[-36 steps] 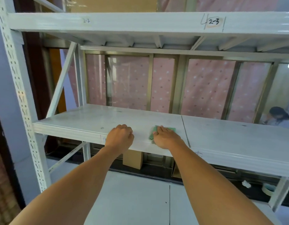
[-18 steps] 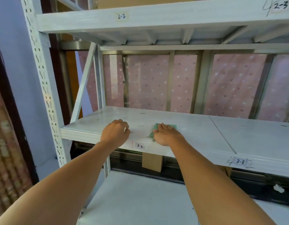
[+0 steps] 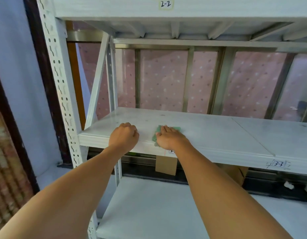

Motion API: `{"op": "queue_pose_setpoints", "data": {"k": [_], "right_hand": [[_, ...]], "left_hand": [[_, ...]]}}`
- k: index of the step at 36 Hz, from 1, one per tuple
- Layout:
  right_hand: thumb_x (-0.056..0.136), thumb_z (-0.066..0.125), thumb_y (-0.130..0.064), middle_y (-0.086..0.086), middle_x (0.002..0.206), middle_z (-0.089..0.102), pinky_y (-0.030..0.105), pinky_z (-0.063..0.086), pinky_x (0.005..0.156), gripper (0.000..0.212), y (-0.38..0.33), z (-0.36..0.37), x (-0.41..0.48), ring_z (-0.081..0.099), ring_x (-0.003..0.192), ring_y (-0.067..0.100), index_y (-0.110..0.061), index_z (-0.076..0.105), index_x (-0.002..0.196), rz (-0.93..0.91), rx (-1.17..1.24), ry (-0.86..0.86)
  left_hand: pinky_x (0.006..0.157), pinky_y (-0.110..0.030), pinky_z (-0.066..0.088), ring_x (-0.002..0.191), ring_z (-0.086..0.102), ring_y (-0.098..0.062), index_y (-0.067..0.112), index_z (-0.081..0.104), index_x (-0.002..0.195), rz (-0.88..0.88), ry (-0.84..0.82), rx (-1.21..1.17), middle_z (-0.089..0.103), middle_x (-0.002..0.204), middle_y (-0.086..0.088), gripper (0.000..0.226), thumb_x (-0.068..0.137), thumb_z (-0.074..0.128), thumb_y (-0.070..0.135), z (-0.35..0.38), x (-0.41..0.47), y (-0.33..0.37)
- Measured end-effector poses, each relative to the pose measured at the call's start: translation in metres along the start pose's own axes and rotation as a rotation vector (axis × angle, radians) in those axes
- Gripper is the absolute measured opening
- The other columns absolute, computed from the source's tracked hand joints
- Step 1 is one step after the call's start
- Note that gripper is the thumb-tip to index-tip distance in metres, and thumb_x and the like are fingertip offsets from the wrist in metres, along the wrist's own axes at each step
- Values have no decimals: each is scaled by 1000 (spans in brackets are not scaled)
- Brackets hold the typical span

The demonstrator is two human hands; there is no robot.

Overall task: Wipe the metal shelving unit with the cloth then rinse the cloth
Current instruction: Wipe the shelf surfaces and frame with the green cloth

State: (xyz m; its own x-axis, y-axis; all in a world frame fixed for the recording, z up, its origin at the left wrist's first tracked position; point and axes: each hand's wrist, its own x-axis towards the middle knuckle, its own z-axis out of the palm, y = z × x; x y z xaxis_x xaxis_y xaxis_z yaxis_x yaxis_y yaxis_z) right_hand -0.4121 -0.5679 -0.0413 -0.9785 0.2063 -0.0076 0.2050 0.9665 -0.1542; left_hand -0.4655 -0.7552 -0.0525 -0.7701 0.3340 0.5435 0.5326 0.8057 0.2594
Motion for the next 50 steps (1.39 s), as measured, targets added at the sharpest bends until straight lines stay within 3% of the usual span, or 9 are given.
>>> {"op": "queue_pose_setpoints", "data": {"k": [15,21,26,30,32,37,40,46,50], "right_hand": [[106,12,-42,2,169,-3,39,0,125,62,-121,17,29,0,155,21,-17,0,161,28,-26,22],[98,43,-44,4,169,2,44,6,125,79,-171,23,46,6,154,25,-16,3,161,11,-53,33],[95,50,-51,8,161,31,47,24,121,75,-202,30,63,31,147,30,-16,27,156,18,-67,102],[104,21,-38,14,158,35,22,40,109,59,-225,39,85,44,139,21,-7,32,153,-60,-66,35],[99,-3,-44,18,158,33,12,43,98,75,-240,43,90,51,129,11,0,30,150,-67,80,-5],[103,40,-37,2,144,46,20,31,110,44,-269,34,78,42,134,14,-17,44,142,-47,201,190],[106,36,-21,18,149,45,12,41,97,42,-265,46,82,57,111,0,-9,41,146,-72,202,86],[106,29,-29,12,147,48,35,32,112,44,-248,37,57,47,131,27,-15,47,143,-236,77,97],[99,45,-35,7,115,69,35,50,81,32,-231,25,46,64,99,26,-16,62,119,-249,211,149]], "left_hand": [[78,-34,55,99,63,-24,20,71,114,-14,-47,13,68,115,-1,33,94,46,28,-45,15,-83],[84,-37,54,110,61,-25,19,67,122,-16,-89,9,64,124,-4,34,94,48,18,-51,14,-108],[91,-37,50,115,59,-27,17,66,126,-25,-53,-135,62,130,-5,37,94,48,10,-58,23,-111],[94,-33,48,114,60,-26,19,70,119,-80,-92,-208,66,126,-5,36,94,46,9,-64,37,-107],[93,-33,48,113,60,-26,19,71,118,-97,-127,-227,66,124,-5,35,94,47,11,-66,44,-106],[81,-29,47,96,60,-23,14,71,113,-99,-203,-202,69,114,-6,30,94,47,14,-64,53,-111],[85,-35,52,96,62,-27,12,70,110,-144,-220,-175,68,112,-9,28,95,46,16,-58,55,-121],[92,-37,51,106,62,-30,12,72,107,-231,-209,-229,68,117,-10,31,93,44,11,-58,58,-132],[91,-36,51,109,61,-31,12,72,112,-288,-153,-333,65,121,-12,38,92,40,6,-58,56,-131]]}}
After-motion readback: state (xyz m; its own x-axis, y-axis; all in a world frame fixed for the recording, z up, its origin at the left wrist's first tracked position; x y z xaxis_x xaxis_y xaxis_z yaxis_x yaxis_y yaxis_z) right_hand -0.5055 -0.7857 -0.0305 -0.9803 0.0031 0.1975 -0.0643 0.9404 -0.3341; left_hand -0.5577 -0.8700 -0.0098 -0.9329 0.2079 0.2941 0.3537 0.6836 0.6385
